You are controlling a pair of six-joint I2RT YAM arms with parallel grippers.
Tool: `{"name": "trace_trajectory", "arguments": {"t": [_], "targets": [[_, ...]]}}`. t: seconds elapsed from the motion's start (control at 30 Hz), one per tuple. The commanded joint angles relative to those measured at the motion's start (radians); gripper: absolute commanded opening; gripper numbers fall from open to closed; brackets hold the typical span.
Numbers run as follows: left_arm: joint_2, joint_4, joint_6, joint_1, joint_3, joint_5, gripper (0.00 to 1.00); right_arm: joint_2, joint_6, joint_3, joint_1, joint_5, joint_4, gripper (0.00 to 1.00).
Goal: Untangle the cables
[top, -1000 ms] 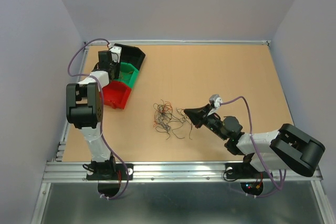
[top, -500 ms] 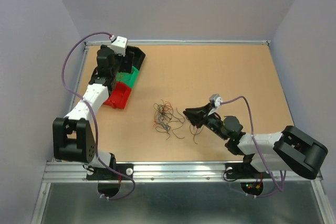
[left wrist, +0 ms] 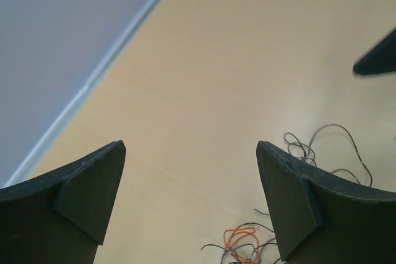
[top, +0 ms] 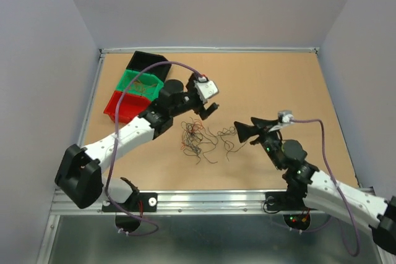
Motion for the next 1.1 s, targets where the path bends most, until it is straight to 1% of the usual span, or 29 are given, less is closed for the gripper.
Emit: {"name": "trace_trajectory", "arguments": {"t": [0.0, 0.03, 0.07, 0.1, 0.13, 0.17, 0.2, 0.23, 0.33, 0.4, 0.5, 0.67, 0.77, 0.87, 0.93, 0.97, 1.0, 1.07], "targets": [[0.174, 0.001, 0.096, -0.085, 0.019, -0.061, 0.99, -0.275, 0.081, -0.083, 0.008, 0.296, -0.142, 0.91], [0.205, 0.001, 0.104, -0.102, 0.029, -0.073, 0.99, -0.327, 0.086, -0.112, 0.010, 0.322, -0.158, 0.91], [0.233, -0.002, 0.111, -0.122, 0.043, -0.093, 0.99, -0.374, 0.093, -0.121, 0.010, 0.347, -0.208, 0.95], [0.263, -0.002, 0.116, -0.159, 0.075, -0.121, 0.99, -0.426, 0.104, -0.129, 0.010, 0.408, -0.234, 0.95], [0.320, -0.012, 0.110, -0.173, 0.094, -0.133, 0.99, -0.504, 0.112, -0.146, 0.008, 0.443, -0.245, 0.95], [0.349, -0.025, 0.107, -0.185, 0.115, -0.136, 0.99, -0.545, 0.113, -0.156, 0.010, 0.478, -0.259, 0.95], [0.406, -0.066, 0.102, -0.205, 0.165, -0.139, 0.99, -0.578, 0.115, -0.166, 0.008, 0.539, -0.283, 0.98], [0.431, -0.087, 0.099, -0.214, 0.186, -0.133, 0.99, -0.634, 0.112, -0.173, 0.008, 0.567, -0.296, 1.00], [0.480, -0.111, 0.129, -0.243, 0.186, -0.118, 0.99, -0.682, 0.084, -0.178, 0.008, 0.595, -0.336, 1.00], [0.495, -0.108, 0.142, -0.251, 0.169, -0.124, 0.99, -0.675, 0.083, -0.175, 0.010, 0.575, -0.344, 1.00], [0.511, -0.116, 0.144, -0.257, 0.172, -0.124, 0.99, -0.623, 0.089, -0.160, 0.010, 0.534, -0.342, 1.00], [0.575, -0.160, 0.147, -0.266, 0.219, -0.126, 0.99, -0.534, 0.112, -0.126, 0.010, 0.509, -0.340, 1.00], [0.626, -0.196, 0.147, -0.268, 0.241, -0.139, 0.98, -0.527, 0.112, -0.126, 0.008, 0.502, -0.336, 1.00], [0.660, -0.223, 0.150, -0.269, 0.261, -0.149, 0.93, -0.547, 0.106, -0.130, 0.010, 0.497, -0.334, 1.00], [0.663, -0.231, 0.156, -0.269, 0.258, -0.144, 0.87, -0.578, 0.097, -0.141, 0.008, 0.496, -0.334, 1.00], [0.663, -0.231, 0.157, -0.269, 0.256, -0.144, 0.83, -0.589, 0.094, -0.149, 0.008, 0.496, -0.334, 0.99], [0.661, -0.234, 0.159, -0.269, 0.253, -0.149, 0.75, -0.598, 0.091, -0.152, 0.008, 0.496, -0.334, 0.98], [0.660, -0.239, 0.168, -0.269, 0.250, -0.158, 0.64, -0.628, 0.081, -0.160, 0.008, 0.494, -0.334, 0.96]]}}
